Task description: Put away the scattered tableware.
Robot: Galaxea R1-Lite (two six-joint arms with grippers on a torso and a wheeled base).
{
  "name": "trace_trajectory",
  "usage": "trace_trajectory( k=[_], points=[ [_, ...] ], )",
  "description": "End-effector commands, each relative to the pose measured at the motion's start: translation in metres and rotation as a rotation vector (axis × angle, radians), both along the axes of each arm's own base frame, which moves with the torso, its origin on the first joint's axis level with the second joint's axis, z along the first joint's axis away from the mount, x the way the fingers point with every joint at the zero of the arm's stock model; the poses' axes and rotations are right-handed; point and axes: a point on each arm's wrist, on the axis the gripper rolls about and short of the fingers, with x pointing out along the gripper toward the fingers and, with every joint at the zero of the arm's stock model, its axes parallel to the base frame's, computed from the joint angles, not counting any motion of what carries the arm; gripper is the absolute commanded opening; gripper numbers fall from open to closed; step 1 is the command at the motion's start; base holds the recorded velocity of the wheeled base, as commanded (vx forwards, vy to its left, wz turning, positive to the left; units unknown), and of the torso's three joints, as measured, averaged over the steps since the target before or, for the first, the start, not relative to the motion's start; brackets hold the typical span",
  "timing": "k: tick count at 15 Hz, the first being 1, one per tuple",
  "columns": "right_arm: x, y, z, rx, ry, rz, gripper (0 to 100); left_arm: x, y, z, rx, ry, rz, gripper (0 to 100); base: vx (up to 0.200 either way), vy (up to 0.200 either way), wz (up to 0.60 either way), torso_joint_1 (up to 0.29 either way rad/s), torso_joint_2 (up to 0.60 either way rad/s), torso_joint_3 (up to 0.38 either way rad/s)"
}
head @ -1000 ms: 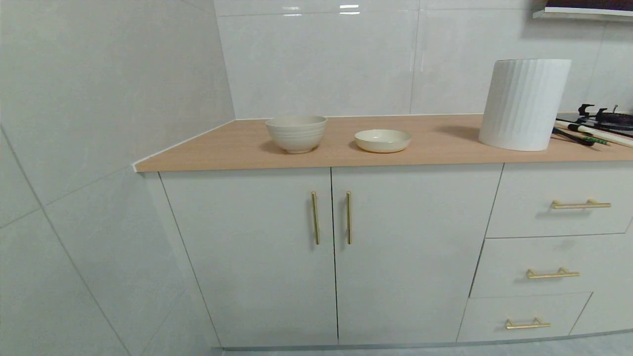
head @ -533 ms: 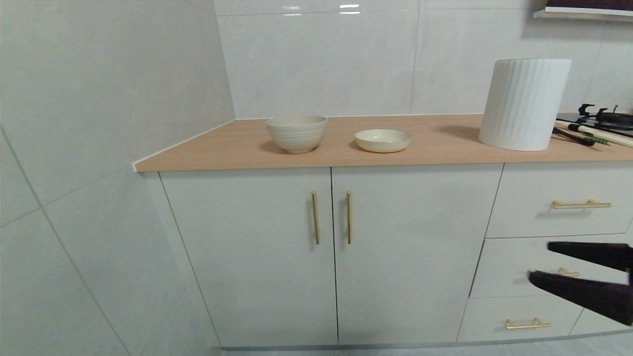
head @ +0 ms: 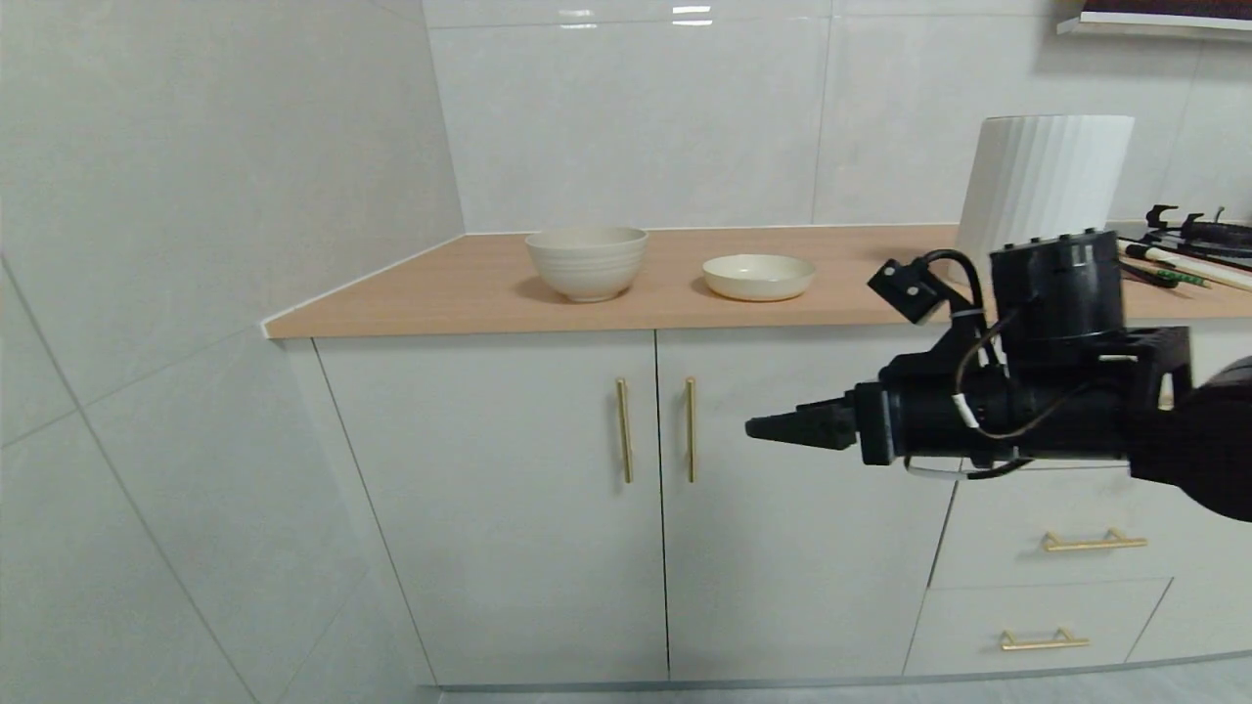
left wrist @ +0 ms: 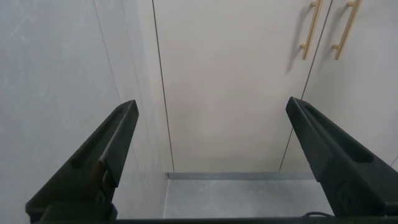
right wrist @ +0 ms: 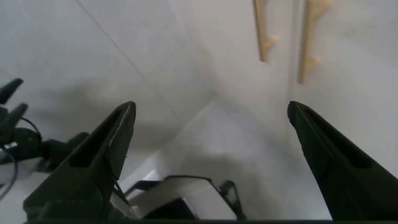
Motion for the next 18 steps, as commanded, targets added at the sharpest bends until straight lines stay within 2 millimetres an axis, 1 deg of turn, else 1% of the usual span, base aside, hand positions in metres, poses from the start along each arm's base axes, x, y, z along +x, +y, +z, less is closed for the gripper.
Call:
trace_trajectory(
  k=[1, 2, 3, 6, 8, 9, 10, 12, 17, 18],
  points=[
    [0.038, 0.025, -0.032, -0.007, 0.087, 0.034, 100, 0.0, 0.0, 0.0, -0.001, 0.0, 0.001, 100, 0.0, 0.0, 0.0, 0.0, 0.0, 0.0],
    [0.048, 0.031, -0.043, -0.011, 0.106, 0.032, 100, 0.0, 0.0, 0.0, -0.001, 0.0, 0.001, 100, 0.0, 0.0, 0.0, 0.0, 0.0, 0.0],
    [0.055, 0.035, -0.049, -0.008, 0.097, 0.031, 100, 0.0, 0.0, 0.0, -0.001, 0.0, 0.001, 100, 0.0, 0.0, 0.0, 0.0, 0.0, 0.0],
    [0.082, 0.049, -0.076, 0.026, 0.041, 0.021, 100, 0.0, 0.0, 0.0, -0.001, 0.0, 0.001, 100, 0.0, 0.0, 0.0, 0.0, 0.0, 0.0],
    [0.093, 0.056, -0.086, 0.074, 0.034, 0.007, 100, 0.0, 0.0, 0.0, -0.001, 0.0, 0.001, 100, 0.0, 0.0, 0.0, 0.0, 0.0, 0.0],
    [0.094, 0.056, -0.087, 0.077, 0.035, 0.004, 100, 0.0, 0.0, 0.0, -0.001, 0.0, 0.001, 100, 0.0, 0.0, 0.0, 0.0, 0.0, 0.0],
    [0.101, 0.06, -0.096, 0.09, 0.028, -0.009, 100, 0.0, 0.0, 0.0, -0.001, 0.0, 0.001, 100, 0.0, 0.0, 0.0, 0.0, 0.0, 0.0],
    [0.105, 0.061, -0.098, 0.083, 0.013, -0.055, 100, 0.0, 0.0, 0.0, -0.001, 0.0, 0.001, 100, 0.0, 0.0, 0.0, 0.0, 0.0, 0.0],
    [0.112, 0.065, -0.103, 0.095, 0.024, -0.071, 100, 0.0, 0.0, 0.0, -0.001, 0.0, 0.001, 100, 0.0, 0.0, 0.0, 0.0, 0.0, 0.0],
    [0.113, 0.066, -0.101, 0.113, 0.023, -0.077, 100, 0.0, 0.0, 0.0, -0.001, 0.0, 0.001, 100, 0.0, 0.0, 0.0, 0.0, 0.0, 0.0]
  ],
)
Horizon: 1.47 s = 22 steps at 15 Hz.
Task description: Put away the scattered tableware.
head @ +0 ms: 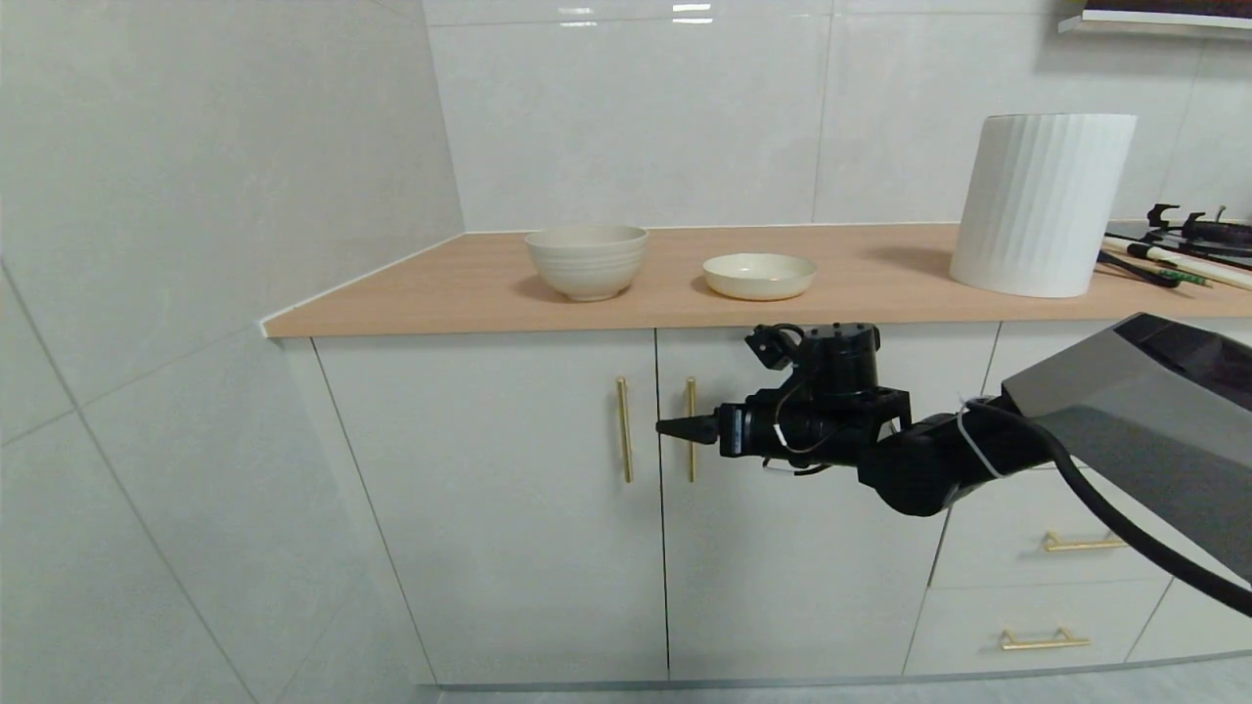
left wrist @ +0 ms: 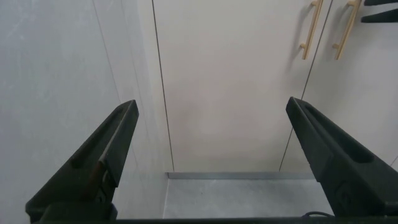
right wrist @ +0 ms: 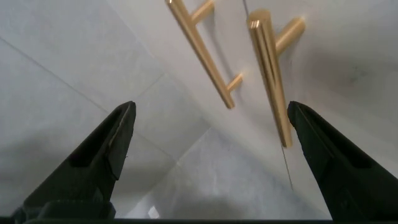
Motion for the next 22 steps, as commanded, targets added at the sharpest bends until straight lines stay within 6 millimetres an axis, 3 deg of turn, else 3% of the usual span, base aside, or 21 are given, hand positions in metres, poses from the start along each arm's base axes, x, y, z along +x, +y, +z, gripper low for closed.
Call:
trace_trajectory(
  k=[1, 7, 13, 22],
  points=[
    [0.003, 0.002, -0.003, 0.014, 0.009, -0.006, 100, 0.0, 0.0, 0.0, 0.0, 0.0, 0.001, 100, 0.0, 0.0, 0.0, 0.0, 0.0, 0.0],
    [0.014, 0.009, -0.016, 0.043, 0.0, -0.064, 100, 0.0, 0.0, 0.0, 0.0, 0.0, 0.001, 100, 0.0, 0.0, 0.0, 0.0, 0.0, 0.0],
    [0.012, 0.023, -0.025, 0.07, 0.028, -0.057, 100, 0.0, 0.0, 0.0, 0.0, 0.0, 0.001, 100, 0.0, 0.0, 0.0, 0.0, 0.0, 0.0],
    [0.002, 0.028, -0.02, 0.103, 0.054, -0.034, 100, 0.0, 0.0, 0.0, 0.0, 0.0, 0.001, 100, 0.0, 0.0, 0.0, 0.0, 0.0, 0.0]
  ],
)
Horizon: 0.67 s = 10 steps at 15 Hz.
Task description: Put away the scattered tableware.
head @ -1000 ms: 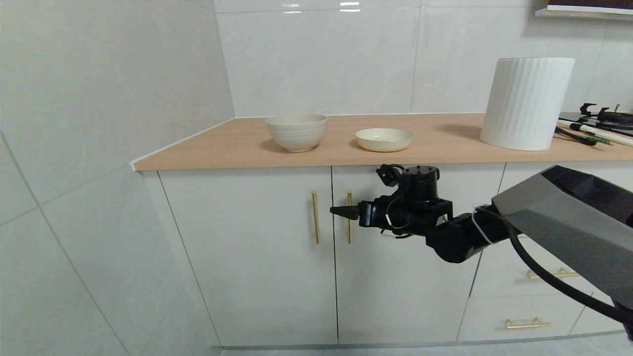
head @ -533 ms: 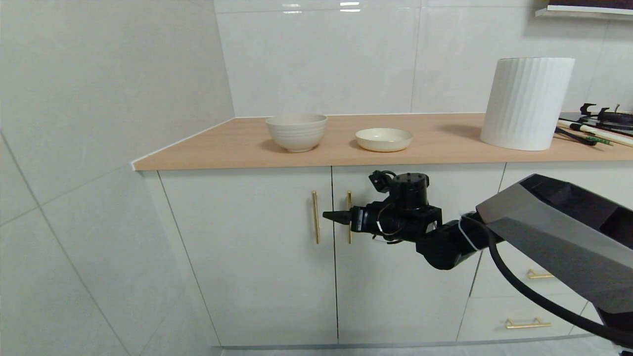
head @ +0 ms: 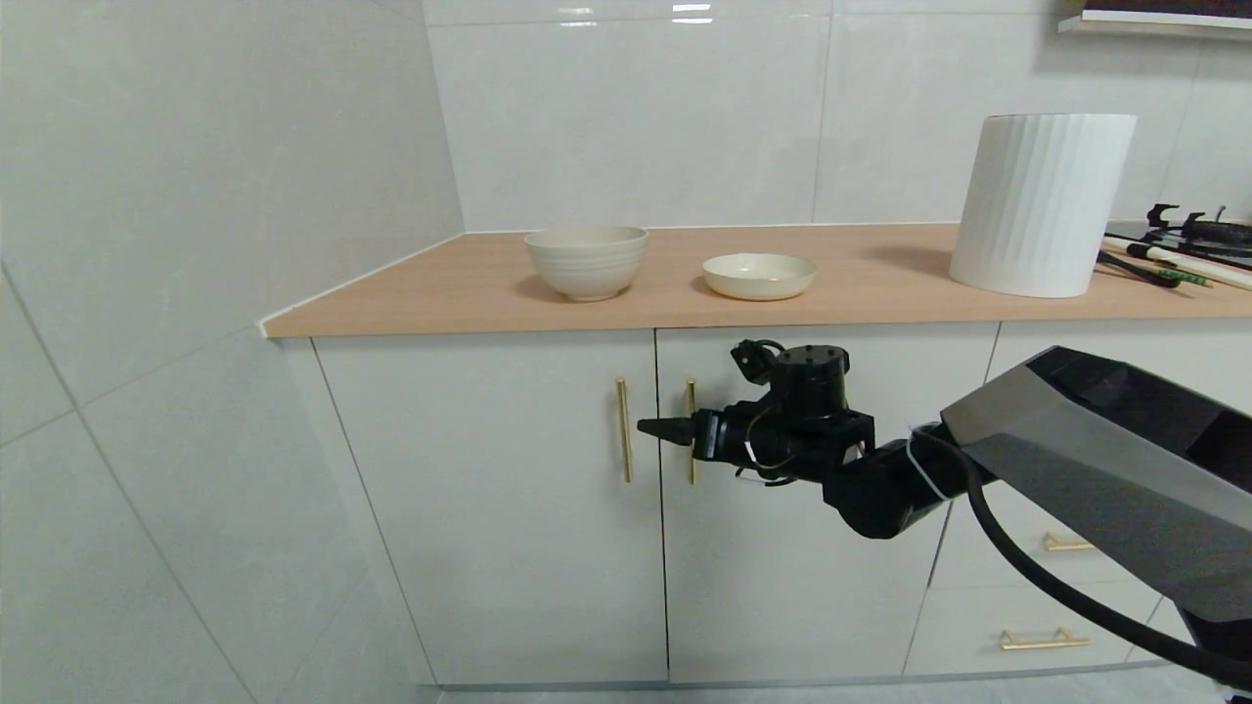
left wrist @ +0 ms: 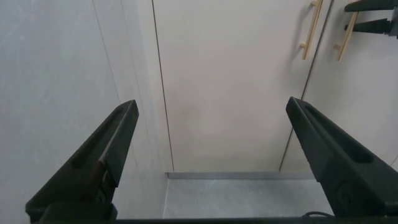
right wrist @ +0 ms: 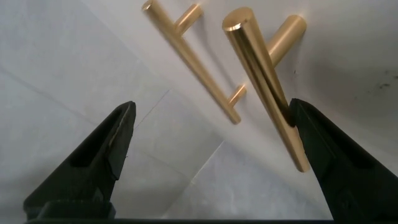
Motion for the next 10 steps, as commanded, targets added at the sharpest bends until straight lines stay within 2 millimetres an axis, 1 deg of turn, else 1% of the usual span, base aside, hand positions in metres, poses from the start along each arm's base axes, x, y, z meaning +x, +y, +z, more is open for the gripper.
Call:
trace_trajectory(
  k=[1, 4, 6, 10],
  points=[
    [-0.006, -0.002, 0.007, 0.007, 0.005, 0.023, 100, 0.0, 0.0, 0.0, 0.0, 0.0, 0.001, 100, 0.0, 0.0, 0.0, 0.0, 0.0, 0.0],
    [-0.016, -0.007, 0.011, 0.013, 0.025, 0.09, 100, 0.0, 0.0, 0.0, 0.0, 0.0, 0.001, 100, 0.0, 0.0, 0.0, 0.0, 0.0, 0.0],
    [-0.026, -0.012, 0.017, 0.017, 0.04, 0.135, 100, 0.0, 0.0, 0.0, 0.0, 0.0, 0.001, 100, 0.0, 0.0, 0.0, 0.0, 0.0, 0.0],
    [-0.053, -0.029, 0.031, 0.027, 0.074, 0.231, 100, 0.0, 0.0, 0.0, 0.0, 0.0, 0.001, 100, 0.0, 0.0, 0.0, 0.0, 0.0, 0.0]
  ],
)
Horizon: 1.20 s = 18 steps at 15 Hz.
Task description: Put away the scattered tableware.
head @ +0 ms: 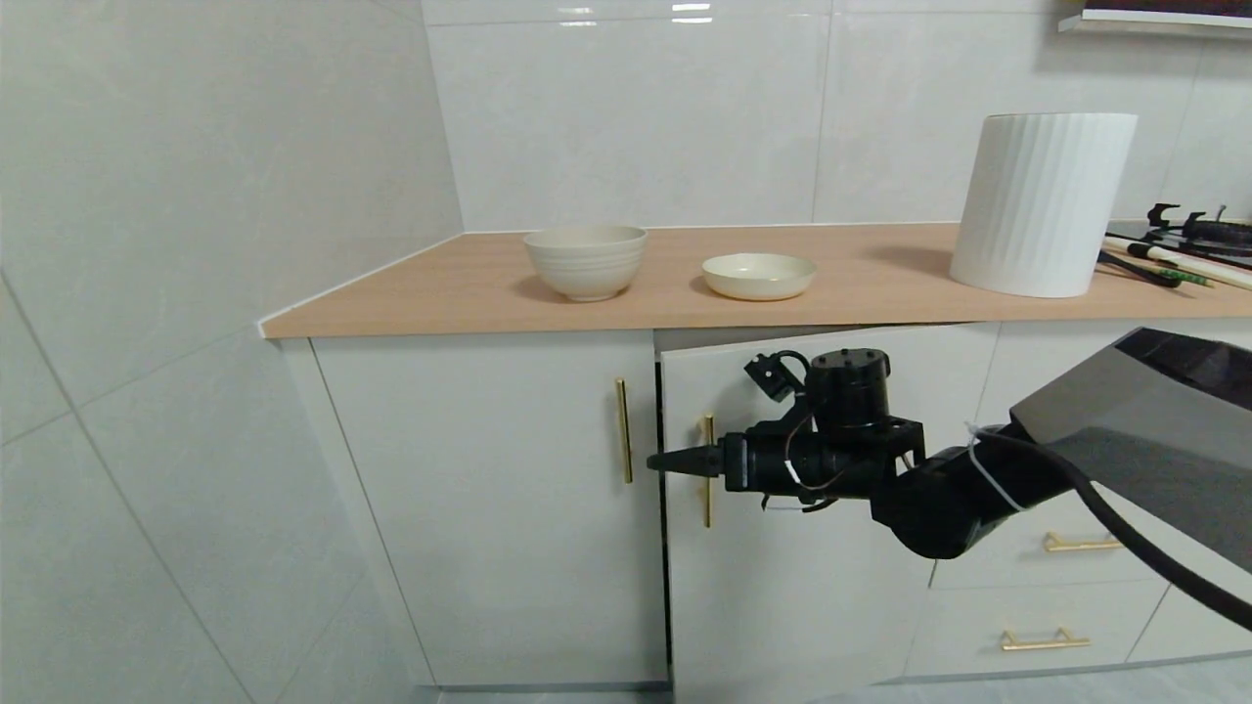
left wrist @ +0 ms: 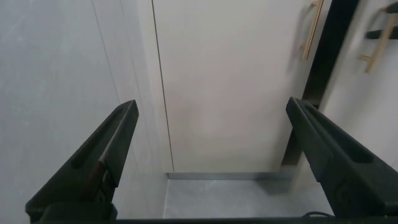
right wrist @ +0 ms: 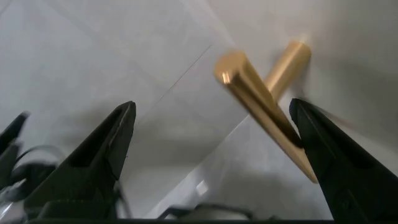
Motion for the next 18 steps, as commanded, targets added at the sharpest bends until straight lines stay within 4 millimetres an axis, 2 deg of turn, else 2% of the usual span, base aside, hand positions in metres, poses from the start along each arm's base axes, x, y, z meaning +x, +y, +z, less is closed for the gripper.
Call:
trace_trajectory(
  k=[1, 5, 7, 12, 18],
  points=[
    [-0.014, -0.009, 0.018, 0.012, -0.018, 0.005, 100, 0.0, 0.0, 0.0, 0.0, 0.0, 0.001, 100, 0.0, 0.0, 0.0, 0.0, 0.0, 0.0],
    [-0.038, -0.023, 0.018, 0.017, 0.001, 0.052, 100, 0.0, 0.0, 0.0, 0.0, 0.0, 0.001, 100, 0.0, 0.0, 0.0, 0.0, 0.0, 0.0],
    [-0.054, -0.031, 0.012, 0.03, 0.009, 0.104, 100, 0.0, 0.0, 0.0, 0.0, 0.0, 0.001, 100, 0.0, 0.0, 0.0, 0.0, 0.0, 0.0],
    [-0.073, -0.041, 0.005, 0.047, -0.001, 0.139, 100, 0.0, 0.0, 0.0, 0.004, 0.0, 0.001, 100, 0.0, 0.0, 0.0, 0.0, 0.0, 0.0],
    [-0.079, -0.045, 0.01, 0.068, -0.028, 0.138, 100, -0.001, 0.0, 0.004, 0.009, -0.019, -0.007, 100, 0.0, 0.0, 0.0, 0.0, 0.0, 0.0]
  ],
)
